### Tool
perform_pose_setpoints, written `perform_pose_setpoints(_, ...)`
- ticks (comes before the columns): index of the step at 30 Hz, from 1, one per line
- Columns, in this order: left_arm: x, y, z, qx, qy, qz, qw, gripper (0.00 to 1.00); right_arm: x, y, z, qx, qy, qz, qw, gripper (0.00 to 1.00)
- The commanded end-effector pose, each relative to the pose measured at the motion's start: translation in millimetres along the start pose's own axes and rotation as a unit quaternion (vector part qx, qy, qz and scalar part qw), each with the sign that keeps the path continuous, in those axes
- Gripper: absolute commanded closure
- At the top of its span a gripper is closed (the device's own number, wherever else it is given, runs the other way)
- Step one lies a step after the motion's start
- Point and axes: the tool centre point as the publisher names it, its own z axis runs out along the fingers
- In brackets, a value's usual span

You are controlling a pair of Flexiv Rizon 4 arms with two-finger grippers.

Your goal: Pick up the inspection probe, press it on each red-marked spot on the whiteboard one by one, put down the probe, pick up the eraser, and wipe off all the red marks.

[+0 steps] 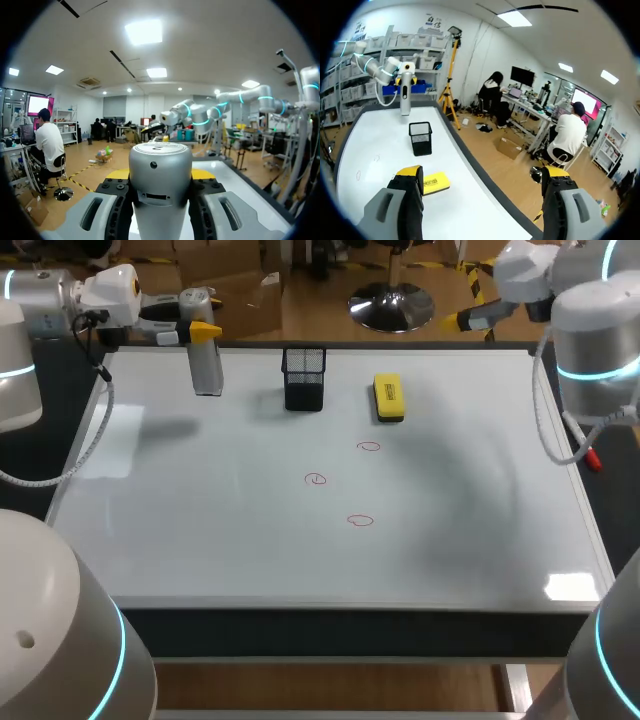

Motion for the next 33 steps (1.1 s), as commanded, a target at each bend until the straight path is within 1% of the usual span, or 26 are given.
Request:
perform_pose_setpoints(1, -0.5, -1.1, 0, 0.000, 0.001, 0.000, 1.000, 1.00, -7, 2, 22, 0.331, 0.257, -0.166, 0.893, 0.00)
perform_pose_setpoints(5, -0.5, -1.1, 0, 0.000, 0.001, 0.000, 1.000, 1.00, -2, 1, 33, 0.376, 0.305, -0.219, 0.847, 0.00)
perform_pose_setpoints(7, -0.5, -1.1, 0, 0.000, 0.001, 0.000, 1.000, 1.00, 0, 0, 37, 0.408, 0.320, -0.242, 0.820, 0.00)
perform_pose_setpoints(9, -0.5, -1.1, 0, 0.000, 0.001, 0.000, 1.000, 1.00, 0, -1, 40, 0.424, 0.330, -0.261, 0.802, 0.00)
perform_pose_setpoints(10, -0.5, -1.1, 0, 0.000, 0.001, 0.000, 1.000, 1.00, 1, -2, 41, 0.440, 0.340, -0.273, 0.785, 0.00)
perform_pose_setpoints(11, -0.5, -1.1, 0, 0.000, 0.001, 0.000, 1.000, 1.00, 1, -4, 43, 0.449, 0.341, -0.282, 0.777, 0.00)
perform_pose_setpoints(12, -0.5, -1.1, 0, 0.000, 0.001, 0.000, 1.000, 1.00, 1, -6, 44, 0.449, 0.348, -0.287, 0.771, 0.00)
perform_pose_setpoints(13, -0.5, -1.1, 0, 0.000, 0.001, 0.000, 1.000, 1.00, 1, -7, 45, 0.459, 0.351, -0.296, 0.760, 0.00)
perform_pose_setpoints(14, -0.5, -1.1, 0, 0.000, 0.001, 0.000, 1.000, 1.00, 1, -8, 46, 0.467, 0.349, -0.300, 0.755, 0.00)
perform_pose_setpoints(15, -0.5, -1.1, 0, 0.000, 0.001, 0.000, 1.000, 1.00, -1, -9, 45, 0.472, 0.348, -0.297, 0.754, 0.00)
perform_pose_setpoints(16, -0.5, -1.1, 0, 0.000, 0.001, 0.000, 1.000, 1.00, -4, -10, 44, 0.477, 0.345, -0.287, 0.756, 0.00)
perform_pose_setpoints(17, -0.5, -1.1, 0, 0.000, 0.001, 0.000, 1.000, 1.00, -6, -8, 40, 0.486, 0.334, -0.267, 0.762, 0.00)
perform_pose_setpoints(33, -0.5, -1.1, 0, 0.000, 0.001, 0.000, 1.000, 1.00, -6, -8, 40, 0.486, 0.334, -0.267, 0.762, 0.00)
